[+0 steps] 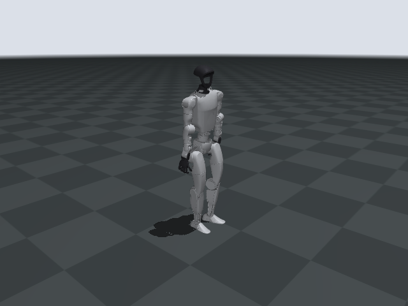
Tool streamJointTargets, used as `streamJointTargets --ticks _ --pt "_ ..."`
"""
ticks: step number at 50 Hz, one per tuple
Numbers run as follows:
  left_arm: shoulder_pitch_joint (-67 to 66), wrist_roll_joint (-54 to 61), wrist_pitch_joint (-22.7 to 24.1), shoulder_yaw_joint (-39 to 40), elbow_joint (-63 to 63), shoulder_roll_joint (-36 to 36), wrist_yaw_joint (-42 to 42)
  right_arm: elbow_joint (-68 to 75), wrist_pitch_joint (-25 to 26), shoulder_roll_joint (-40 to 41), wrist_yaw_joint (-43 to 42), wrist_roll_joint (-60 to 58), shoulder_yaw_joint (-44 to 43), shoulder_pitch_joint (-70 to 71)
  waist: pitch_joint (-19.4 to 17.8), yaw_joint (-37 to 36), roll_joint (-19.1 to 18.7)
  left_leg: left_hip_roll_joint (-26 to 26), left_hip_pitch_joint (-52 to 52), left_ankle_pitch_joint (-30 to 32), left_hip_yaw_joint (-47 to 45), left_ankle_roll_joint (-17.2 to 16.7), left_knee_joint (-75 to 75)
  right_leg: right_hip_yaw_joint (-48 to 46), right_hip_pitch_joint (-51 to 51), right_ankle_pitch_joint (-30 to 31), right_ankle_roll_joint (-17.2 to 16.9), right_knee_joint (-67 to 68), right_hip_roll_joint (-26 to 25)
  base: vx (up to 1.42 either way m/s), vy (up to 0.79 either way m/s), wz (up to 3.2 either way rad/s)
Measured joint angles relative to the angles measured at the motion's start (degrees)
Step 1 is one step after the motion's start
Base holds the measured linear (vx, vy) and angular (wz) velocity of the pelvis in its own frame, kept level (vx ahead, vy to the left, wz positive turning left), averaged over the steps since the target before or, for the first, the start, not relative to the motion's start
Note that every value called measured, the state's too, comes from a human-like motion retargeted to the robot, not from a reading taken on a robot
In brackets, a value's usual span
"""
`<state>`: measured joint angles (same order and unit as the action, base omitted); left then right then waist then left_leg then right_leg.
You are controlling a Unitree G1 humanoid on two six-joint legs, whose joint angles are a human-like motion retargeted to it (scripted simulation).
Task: In place motions
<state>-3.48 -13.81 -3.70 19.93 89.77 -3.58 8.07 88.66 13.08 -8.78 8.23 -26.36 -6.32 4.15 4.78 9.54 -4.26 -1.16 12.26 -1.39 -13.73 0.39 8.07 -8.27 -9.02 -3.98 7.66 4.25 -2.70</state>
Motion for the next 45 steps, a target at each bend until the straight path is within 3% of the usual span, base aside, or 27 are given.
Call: streamJointTargets --ticks 3,7,16,20,23,25,29,37,45 --pt "1.23 -0.07 -0.17 -1.79 -1.71 -0.62 1.31 2.12 0.07 0.11 -5.07 3.76 -2.52 -0.75 -1.41 0.86 -0.57 -0.18 -2.33 -0.3 -1.78 0.52 -1.38 0.72 0.99 0.47 -0.49 0.32 -0.36 0.1 -0.05 -0.53" --pt "2.7 -2.7 -0.73 -3.99 -4.09 -2.56 2.41 3.68 -1.18 -0.28 -3.3 7.79 -4.01 -3.25 -0.06 -0.11 -0.39 0.64 -4.17 -0.84 -4.93 1.16 -3.37 2.72 0.88 0.58 -1.59 0.68 -0.04 0.23 -0.09 -0.66" --pt "7.34 -0.39 -1.25 -3.28 -6.33 -3.99 3.54 1.63 -1.72 2.83 -3.54 4.34 -2.78 -4.7 0.91 0.19 0.19 1.05 -5.19 -1.75 -7.58 1.96 -4.17 3.39 -0.08 1.16 -3.46 1.79 0.34 0.19 -0.09 -0.26" --pt "8.44 -0.62 -1.27 -3.54 -6.27 -3.89 4.83 -1.22 -1.87 3.66 -1.69 0.22 -0.82 -4.31 0.84 5.22 -0.14 2.11 -5.0 -1.16 -3.13 2.65 -4.73 -1.57 -1.5 1.56 -2.84 3.01 0.35 0.18 -0.08 0.75" --pt "8.38 -1.49 -1.13 -4.13 -5.68 -3.79 4.83 -3.38 -2.53 3.64 -2.09 -2.94 1.17 -3.68 1.24 2.87 0.08 1.72 -5.76 -1.06 -5.73 2.63 -6.2 1.03 -1.37 1.35 -3.98 3.22 0.34 0.15 -0.07 -0.43" --pt "8.22 -2.62 -1.16 -4.74 -4.96 -3.65 4.92 -4.87 -2.92 3.54 -2.22 -4.46 1.52 -3.21 1.04 6.73 -0.73 2.23 -5.36 -0.22 -1.8 2.96 -6.79 -3.11 -1.94 1.6 -3.94 3.54 0.8 0.09 -0.06 0.68" --pt "7.21 -5.2 -1.59 -4.72 -2.97 -3.45 4.91 -7.06 -3.5 3.48 -1.23 -4.2 1.77 -2.17 1.85 0.24 0.36 1.82 -6.02 -0.67 -8.28 2.83 -7.99 3.2 -1.92 1.12 -5.13 3.93 0.31 0.06 -0.05 -1.04" --pt "4.73 -7.37 -2.74 -4.86 0.05 -3.4 4.96 -8.22 -3.95 3.29 -0.67 1.71 -0.83 -1.76 1.4 -0.9 0.54 1.7 -4.15 -1.3 -5.74 2.93 -5.55 1.48 -1.85 -0.22 -5.59 6.19 0.73 0.04 -0.04 0.21" --pt "3.94 -8.96 -2.88 -5.71 0.16 -4.48 5.41 -2.02 -3.23 1.79 -2.02 1.52 -2.58 -3.62 1.55 -1.12 -0.09 1.83 -1.35 0.57 4.6 2.39 -2.98 -0.13 -0.99 -2.57 -5.74 10.84 -0.5 0.11 -0.04 1.11"
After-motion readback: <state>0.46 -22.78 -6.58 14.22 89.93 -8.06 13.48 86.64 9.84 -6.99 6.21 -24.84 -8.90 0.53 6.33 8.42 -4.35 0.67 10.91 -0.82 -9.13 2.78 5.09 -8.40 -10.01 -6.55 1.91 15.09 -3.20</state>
